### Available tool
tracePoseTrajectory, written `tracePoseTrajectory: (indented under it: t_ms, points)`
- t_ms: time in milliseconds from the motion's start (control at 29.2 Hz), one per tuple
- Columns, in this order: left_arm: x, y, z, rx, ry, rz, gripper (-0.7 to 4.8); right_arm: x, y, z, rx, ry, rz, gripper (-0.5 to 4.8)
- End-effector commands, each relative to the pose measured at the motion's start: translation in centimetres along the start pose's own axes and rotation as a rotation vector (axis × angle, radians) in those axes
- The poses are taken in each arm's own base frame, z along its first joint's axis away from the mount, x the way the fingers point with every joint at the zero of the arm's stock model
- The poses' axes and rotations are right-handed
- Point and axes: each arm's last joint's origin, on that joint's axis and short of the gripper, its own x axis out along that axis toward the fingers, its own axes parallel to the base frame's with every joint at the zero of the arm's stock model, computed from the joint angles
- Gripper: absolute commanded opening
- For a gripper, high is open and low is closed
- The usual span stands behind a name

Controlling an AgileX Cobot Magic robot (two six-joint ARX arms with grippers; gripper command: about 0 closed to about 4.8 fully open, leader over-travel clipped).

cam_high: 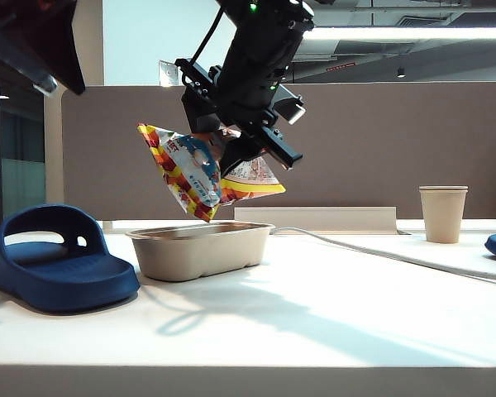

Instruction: Pick up a bag of chips and put them in the box.

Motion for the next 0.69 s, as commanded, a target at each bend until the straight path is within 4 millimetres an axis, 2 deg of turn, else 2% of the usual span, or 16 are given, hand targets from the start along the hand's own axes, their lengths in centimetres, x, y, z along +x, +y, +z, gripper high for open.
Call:
tracePoseTrajectory:
  t_ms: [34, 274, 685]
  points:
    - [-0.4, 0.8, 0.3, -0.028, -0.037, 0.023, 2.15, -0.2, 0.4, -0.4, 0.046, -0.003, 0.021, 1.65]
    - [-1.1, 1.9, 0.1, -0.113, -0.069, -0.032, 2.15, 0.5, 0.1, -1.6, 0.069, 0.026, -0.003, 1.47]
    - [-1.4, 2.0, 0.1, -0.115, -0.074, -0.027, 2.15, 0.7, -0.2, -1.9, 0.078, 0.007, -0.040, 1.34]
